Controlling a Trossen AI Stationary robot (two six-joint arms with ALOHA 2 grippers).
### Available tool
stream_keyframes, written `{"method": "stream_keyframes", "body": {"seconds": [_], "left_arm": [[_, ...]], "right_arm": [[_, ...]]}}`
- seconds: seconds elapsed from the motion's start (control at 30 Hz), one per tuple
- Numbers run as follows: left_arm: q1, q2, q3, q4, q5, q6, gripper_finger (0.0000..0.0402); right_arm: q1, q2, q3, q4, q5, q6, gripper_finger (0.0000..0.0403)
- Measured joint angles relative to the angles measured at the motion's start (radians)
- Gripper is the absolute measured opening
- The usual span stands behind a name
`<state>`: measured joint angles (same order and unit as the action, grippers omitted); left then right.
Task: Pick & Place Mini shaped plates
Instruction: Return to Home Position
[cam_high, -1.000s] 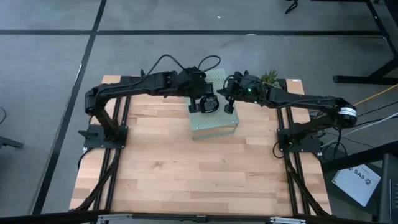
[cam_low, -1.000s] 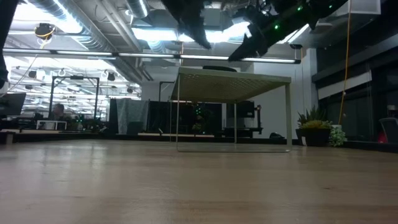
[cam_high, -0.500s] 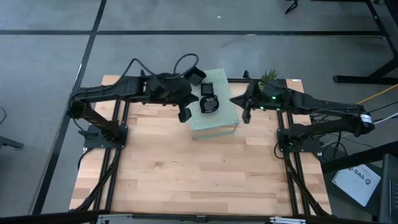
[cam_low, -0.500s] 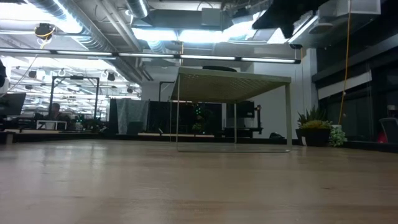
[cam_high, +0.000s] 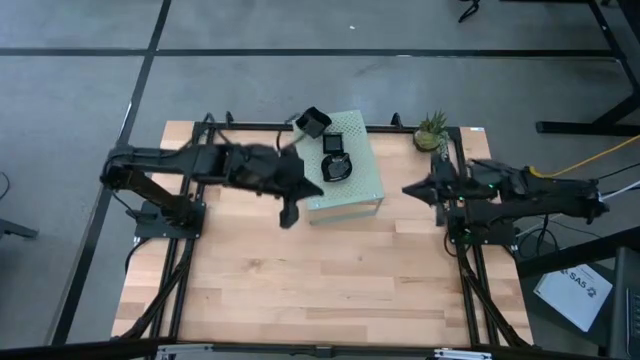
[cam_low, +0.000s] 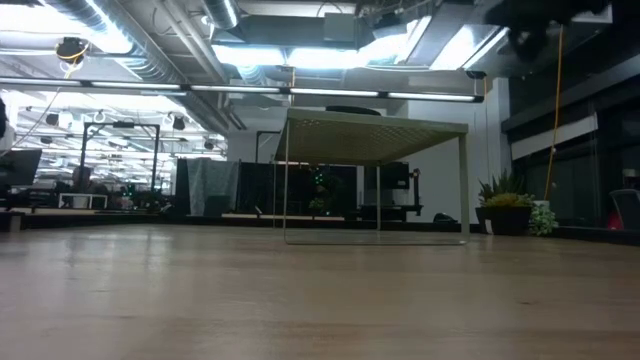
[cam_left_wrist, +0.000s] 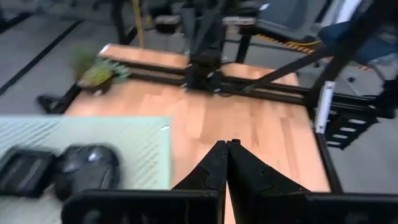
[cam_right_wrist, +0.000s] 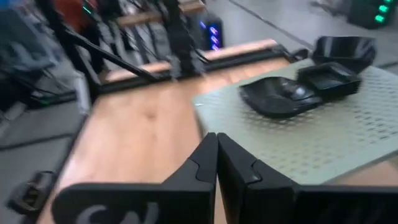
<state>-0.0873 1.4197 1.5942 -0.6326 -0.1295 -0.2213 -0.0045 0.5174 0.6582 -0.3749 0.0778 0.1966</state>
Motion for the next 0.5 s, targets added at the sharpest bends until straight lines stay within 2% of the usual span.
{"method": "stream_keyframes", "body": {"seconds": [0.1,0.3,0.43,0.5], "left_arm": [[-0.045,0.0,-0.064,0.112,-0.006,0.023,0.0005],[-0.082,0.0,-0.236,0.39,0.022,-0.001,0.0002],[-0.084,-0.003,-0.368,0.628,0.081,-0.049,0.0004],[-0.083,-0.004,-0.425,0.722,0.09,-0.074,0.0005]], "right_arm": [[0.048,-0.134,-0.12,0.072,0.0,0.033,0.0009],[0.113,-0.372,-0.291,0.091,-0.002,0.066,0.0009],[0.135,-0.502,-0.388,0.085,-0.018,0.068,0.0009],[0.139,-0.515,-0.421,0.108,-0.019,0.069,0.0009]]}}
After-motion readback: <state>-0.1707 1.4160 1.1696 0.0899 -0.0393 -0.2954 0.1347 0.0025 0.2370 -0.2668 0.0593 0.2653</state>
